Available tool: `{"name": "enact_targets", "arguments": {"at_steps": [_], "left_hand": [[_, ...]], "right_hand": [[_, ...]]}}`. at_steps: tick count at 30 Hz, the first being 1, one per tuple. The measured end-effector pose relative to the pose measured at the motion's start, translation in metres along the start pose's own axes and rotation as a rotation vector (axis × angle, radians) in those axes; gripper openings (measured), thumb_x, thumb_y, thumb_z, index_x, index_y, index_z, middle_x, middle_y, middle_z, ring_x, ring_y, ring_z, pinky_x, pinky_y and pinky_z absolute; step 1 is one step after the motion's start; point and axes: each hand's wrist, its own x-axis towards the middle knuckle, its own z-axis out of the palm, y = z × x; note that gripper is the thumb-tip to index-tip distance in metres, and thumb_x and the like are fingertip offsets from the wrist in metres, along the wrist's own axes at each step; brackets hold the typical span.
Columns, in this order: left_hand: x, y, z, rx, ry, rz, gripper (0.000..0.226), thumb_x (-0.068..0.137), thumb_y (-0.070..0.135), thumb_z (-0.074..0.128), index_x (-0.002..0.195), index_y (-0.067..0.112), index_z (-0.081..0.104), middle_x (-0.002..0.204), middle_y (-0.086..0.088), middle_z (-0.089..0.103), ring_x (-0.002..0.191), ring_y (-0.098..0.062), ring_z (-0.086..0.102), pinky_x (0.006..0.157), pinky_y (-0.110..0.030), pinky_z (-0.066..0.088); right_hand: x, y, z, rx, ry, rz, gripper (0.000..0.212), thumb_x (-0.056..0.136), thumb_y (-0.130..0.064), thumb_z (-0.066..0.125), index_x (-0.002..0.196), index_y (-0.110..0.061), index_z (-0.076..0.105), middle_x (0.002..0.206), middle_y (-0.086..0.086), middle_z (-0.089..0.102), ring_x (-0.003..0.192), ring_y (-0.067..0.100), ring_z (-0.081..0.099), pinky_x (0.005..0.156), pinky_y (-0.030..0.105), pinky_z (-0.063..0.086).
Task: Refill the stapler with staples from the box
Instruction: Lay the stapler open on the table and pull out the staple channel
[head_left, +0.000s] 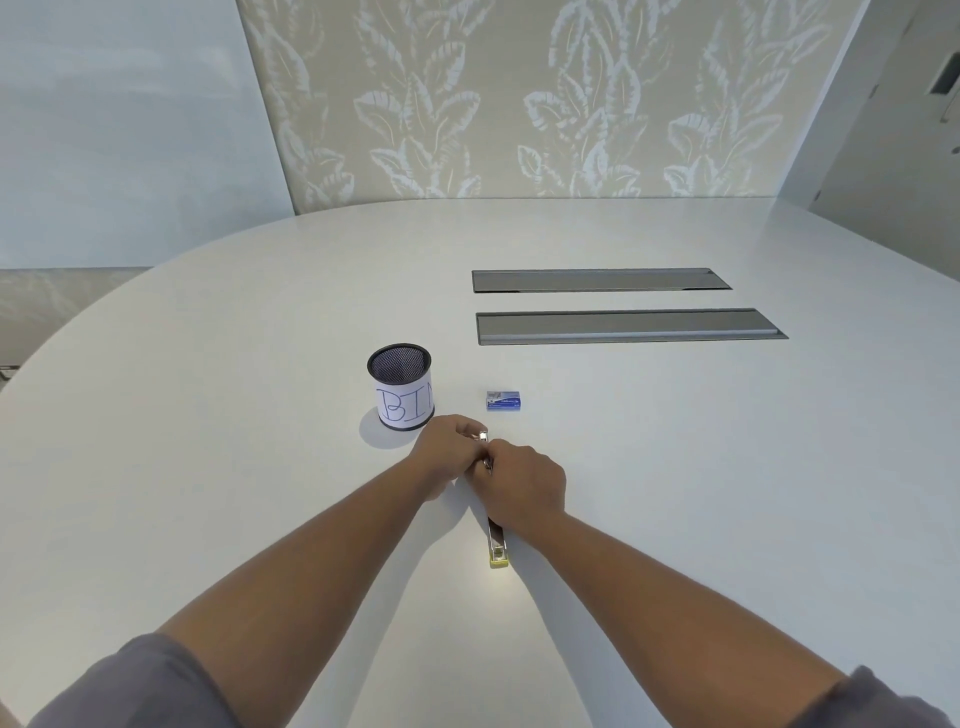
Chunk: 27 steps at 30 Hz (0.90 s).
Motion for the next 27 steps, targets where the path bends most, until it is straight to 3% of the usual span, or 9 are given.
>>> {"name": "enact_targets", "arguments": {"at_steps": [4, 19, 24, 27], "left_hand": [[0.002, -0.002, 0.000, -0.009, 0.015, 0.024, 0.021, 0.083, 0.002, 0.073, 0.103, 0.008, 0.075, 0.077, 0.000, 0.067, 0.064, -0.010, 0.059, 0.054, -0.018, 0.046], [0.006, -0.008, 0.001, 0.033, 0.065, 0.043, 0.022, 0.078, 0.008, 0.080, 0.100, 0.012, 0.077, 0.078, 0.000, 0.070, 0.063, -0.010, 0.060, 0.040, -0.010, 0.038], [0.008, -0.012, 0.003, 0.063, 0.096, 0.077, 0.021, 0.078, 0.013, 0.082, 0.098, 0.015, 0.075, 0.079, 0.002, 0.067, 0.065, -0.009, 0.059, 0.050, -0.015, 0.041], [0.007, -0.015, 0.004, 0.069, 0.101, 0.121, 0.019, 0.079, 0.012, 0.081, 0.097, 0.015, 0.074, 0.076, 0.001, 0.066, 0.069, -0.013, 0.061, 0.059, -0.020, 0.047]], "right_hand": [[0.001, 0.001, 0.001, -0.010, 0.007, 0.013, 0.028, 0.089, -0.044, 0.035, 0.086, -0.029, 0.059, 0.077, -0.003, 0.066, 0.065, 0.025, 0.054, 0.054, 0.031, 0.030], [0.003, 0.001, 0.003, -0.037, -0.027, 0.017, 0.032, 0.087, -0.045, 0.036, 0.091, -0.029, 0.063, 0.081, -0.003, 0.069, 0.068, 0.025, 0.054, 0.057, 0.032, 0.034], [0.001, 0.002, -0.001, 0.005, -0.039, 0.015, 0.018, 0.085, -0.047, 0.038, 0.078, -0.033, 0.047, 0.064, -0.009, 0.051, 0.066, 0.024, 0.054, 0.050, 0.029, 0.025], [-0.002, 0.008, -0.002, 0.050, -0.053, -0.020, 0.022, 0.082, -0.058, 0.039, 0.078, -0.037, 0.042, 0.062, -0.012, 0.050, 0.063, 0.020, 0.053, 0.052, 0.030, 0.028]]}}
